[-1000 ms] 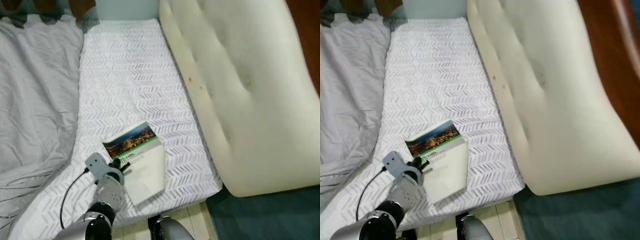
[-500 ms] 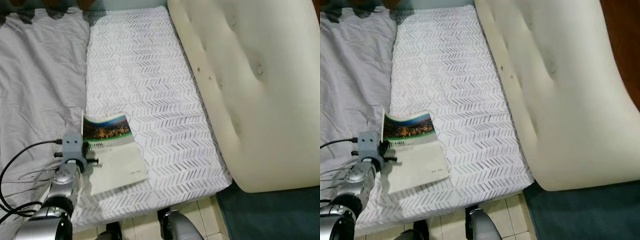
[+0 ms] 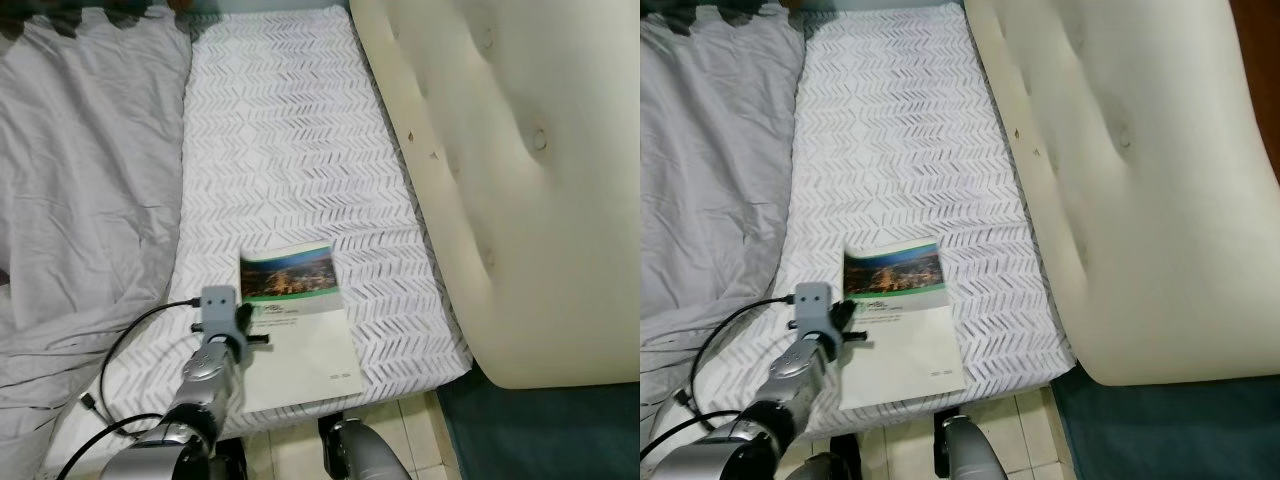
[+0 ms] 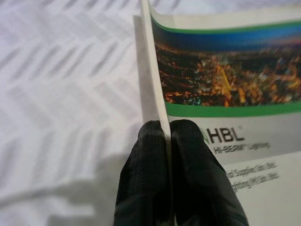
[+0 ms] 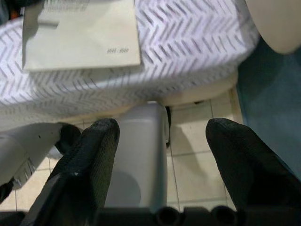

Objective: Clean up the room

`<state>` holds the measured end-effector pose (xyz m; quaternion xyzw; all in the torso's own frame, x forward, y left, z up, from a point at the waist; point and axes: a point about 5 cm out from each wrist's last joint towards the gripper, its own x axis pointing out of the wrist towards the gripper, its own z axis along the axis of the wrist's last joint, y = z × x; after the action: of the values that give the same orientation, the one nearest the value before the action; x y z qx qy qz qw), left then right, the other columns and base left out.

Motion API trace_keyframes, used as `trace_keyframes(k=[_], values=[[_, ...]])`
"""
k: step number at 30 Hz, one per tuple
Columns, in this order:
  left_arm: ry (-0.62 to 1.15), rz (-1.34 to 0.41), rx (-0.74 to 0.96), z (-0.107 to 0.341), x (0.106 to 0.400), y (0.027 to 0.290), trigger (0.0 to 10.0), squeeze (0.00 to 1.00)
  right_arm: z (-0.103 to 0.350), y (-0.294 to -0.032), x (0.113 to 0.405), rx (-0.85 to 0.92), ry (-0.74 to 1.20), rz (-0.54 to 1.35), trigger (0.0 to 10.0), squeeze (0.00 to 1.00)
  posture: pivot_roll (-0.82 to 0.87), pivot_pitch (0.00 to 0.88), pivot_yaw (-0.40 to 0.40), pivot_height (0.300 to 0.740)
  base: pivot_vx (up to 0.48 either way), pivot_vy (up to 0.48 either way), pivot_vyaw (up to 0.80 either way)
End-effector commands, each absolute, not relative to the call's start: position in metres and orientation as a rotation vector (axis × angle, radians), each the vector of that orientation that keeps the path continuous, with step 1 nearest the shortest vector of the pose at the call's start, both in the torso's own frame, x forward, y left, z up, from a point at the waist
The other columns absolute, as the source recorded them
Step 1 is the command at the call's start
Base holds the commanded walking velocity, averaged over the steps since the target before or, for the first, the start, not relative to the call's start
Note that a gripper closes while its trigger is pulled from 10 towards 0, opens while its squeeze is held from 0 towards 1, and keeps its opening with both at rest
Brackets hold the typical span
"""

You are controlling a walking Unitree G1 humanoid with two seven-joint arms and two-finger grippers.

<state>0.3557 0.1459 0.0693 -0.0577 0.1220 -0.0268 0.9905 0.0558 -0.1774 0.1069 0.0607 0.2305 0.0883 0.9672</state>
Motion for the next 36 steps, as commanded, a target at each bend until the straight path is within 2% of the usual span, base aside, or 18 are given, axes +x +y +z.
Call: trace_keyframes(k=[1,6,7,8,9,10,14,15,16,17,22,28,29,30,32,36], values=[[0.305,-0.043,-0.136,0.057,0.349,0.14,10.0,0.0,0.108,-0.178,0.049,0.11,0.496,0.175,10.0,0.0,-0.49,0.525,-0.139,0.74,0.0,0.0,0.0],[0.288,0.012,-0.176,0.064,0.354,0.144,10.0,0.0,0.11,-0.177,0.044,0.107,0.504,0.168,10.0,0.0,-0.51,0.527,-0.132,0.74,0.0,0.0,0.0],[0.291,0.041,-0.159,0.063,0.353,0.152,10.0,0.13,0.111,-0.179,0.043,0.102,0.505,0.159,10.0,0.0,-0.5,0.527,-0.127,0.74,0.0,0.0,0.0],[0.291,0.041,-0.159,0.063,0.353,0.152,10.0,0.13,0.111,-0.179,0.043,0.102,0.505,0.159,10.0,0.0,-0.5,0.527,-0.127,0.74,0.0,0.0,0.0],[0.293,0.053,-0.158,0.062,0.353,0.155,10.0,0.34,0.111,-0.18,0.043,0.101,0.506,0.156,10.0,0.0,-0.5,0.528,-0.126,0.74,0.0,0.0,0.0],[0.296,0.069,-0.163,0.061,0.352,0.159,10.0,0.51,0.11,-0.18,0.042,0.1,0.508,0.154,10.0,0.0,-0.49,0.528,-0.125,0.74,0.0,0.0,0.0],[0.309,0.115,-0.193,0.055,0.347,0.166,10.0,0.5,0.109,-0.18,0.042,0.101,0.512,0.156,10.0,0.0,-0.49,0.527,-0.123,0.74,0.0,0.0,0.0],[0.326,0.149,-0.223,0.048,0.341,0.17,10.0,0.66,0.108,-0.179,0.045,0.102,0.507,0.163,10.0,0.0,-0.48,0.52,-0.13,0.74,0.0,0.0,0.0],[0.326,0.149,-0.223,0.048,0.341,0.17,10.0,0.66,0.108,-0.179,0.045,0.102,0.507,0.163,10.0,0.0,-0.48,0.52,-0.13,0.74,0.0,0.0,0.0],[0.34,0.167,-0.233,0.042,0.337,0.172,10.0,1.0,0.109,-0.178,0.047,0.102,0.501,0.17,10.0,0.0,-0.48,0.519,-0.13,0.74,0.0,0.0,0.0],[0.349,0.179,-0.233,0.04,0.335,0.173,10.0,1.0,0.108,-0.18,0.049,0.098,0.498,0.175,10.0,0.0,-0.48,0.509,-0.136,0.74,0.0,0.0,0.0],[0.324,0.085,-0.206,0.037,0.332,0.155,10.0,1.0,0.096,-0.181,0.062,0.097,0.471,0.178,10.0,0.0,-0.41,0.438,-0.09,0.74,0.0,0.0,0.0],[0.308,0.043,-0.16,0.038,0.332,0.151,10.0,1.0,0.094,-0.181,0.068,0.1,0.454,0.177,10.0,0.0,-0.4,0.422,-0.083,0.74,0.0,0.0,0.0],[0.221,-0.111,0.002,0.043,0.33,0.141,10.0,1.0,0.088,-0.18,0.089,0.11,0.392,0.155,10.0,0.0,-0.32,0.329,-0.041,0.74,0.0,0.0,0.0],[0.118,-0.238,0.107,0.049,0.323,0.137,10.0,1.0,0.084,-0.184,0.107,0.115,0.341,0.106,10.0,0.0,-0.28,0.283,-0.024,0.74,0.0,0.0,0.0],[0.065,-0.302,0.135,0.052,0.315,0.137,10.0,1.0,0.078,-0.187,0.119,0.124,0.315,0.075,10.0,0.0,-0.23,0.23,-0.008,0.74,0.0,0.0,0.0]])
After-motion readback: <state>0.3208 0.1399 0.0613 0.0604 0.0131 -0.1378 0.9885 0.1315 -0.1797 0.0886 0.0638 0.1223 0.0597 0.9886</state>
